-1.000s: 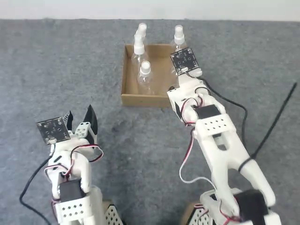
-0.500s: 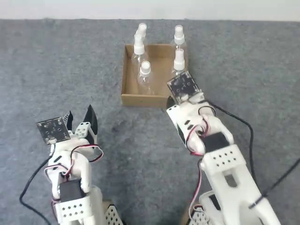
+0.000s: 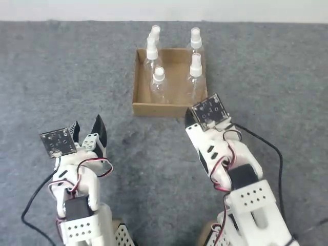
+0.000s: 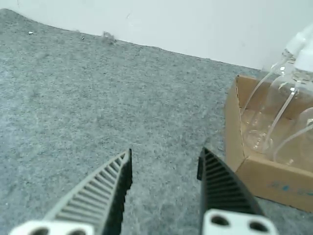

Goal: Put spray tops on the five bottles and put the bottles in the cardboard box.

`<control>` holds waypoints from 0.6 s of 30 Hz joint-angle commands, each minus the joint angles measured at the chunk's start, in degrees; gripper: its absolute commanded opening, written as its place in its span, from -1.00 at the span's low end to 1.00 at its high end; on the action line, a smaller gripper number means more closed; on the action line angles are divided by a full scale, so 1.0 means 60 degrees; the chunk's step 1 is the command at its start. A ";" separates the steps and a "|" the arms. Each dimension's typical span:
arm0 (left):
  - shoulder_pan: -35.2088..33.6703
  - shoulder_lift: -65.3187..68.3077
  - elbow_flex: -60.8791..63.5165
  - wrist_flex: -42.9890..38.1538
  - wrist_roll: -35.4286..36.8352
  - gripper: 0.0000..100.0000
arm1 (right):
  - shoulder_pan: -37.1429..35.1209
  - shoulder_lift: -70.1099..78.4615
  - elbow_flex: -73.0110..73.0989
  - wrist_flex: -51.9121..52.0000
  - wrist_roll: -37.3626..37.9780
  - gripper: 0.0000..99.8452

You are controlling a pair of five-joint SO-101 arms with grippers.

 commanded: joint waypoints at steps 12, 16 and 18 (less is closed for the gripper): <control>0.0952 -0.0117 -0.0095 0.0059 0.0103 -0.58 | -0.0037 -0.3377 0.2095 0.0037 -0.0147 -0.93; 0.0982 -0.0088 -0.0095 0.0088 0.0117 -0.58 | -0.0037 -0.4022 0.2623 0.0037 -0.0982 -0.93; 0.0982 -0.0088 -0.0095 0.0147 0.0117 -0.58 | -0.0037 -0.4344 0.2857 0.0037 -0.1451 -0.93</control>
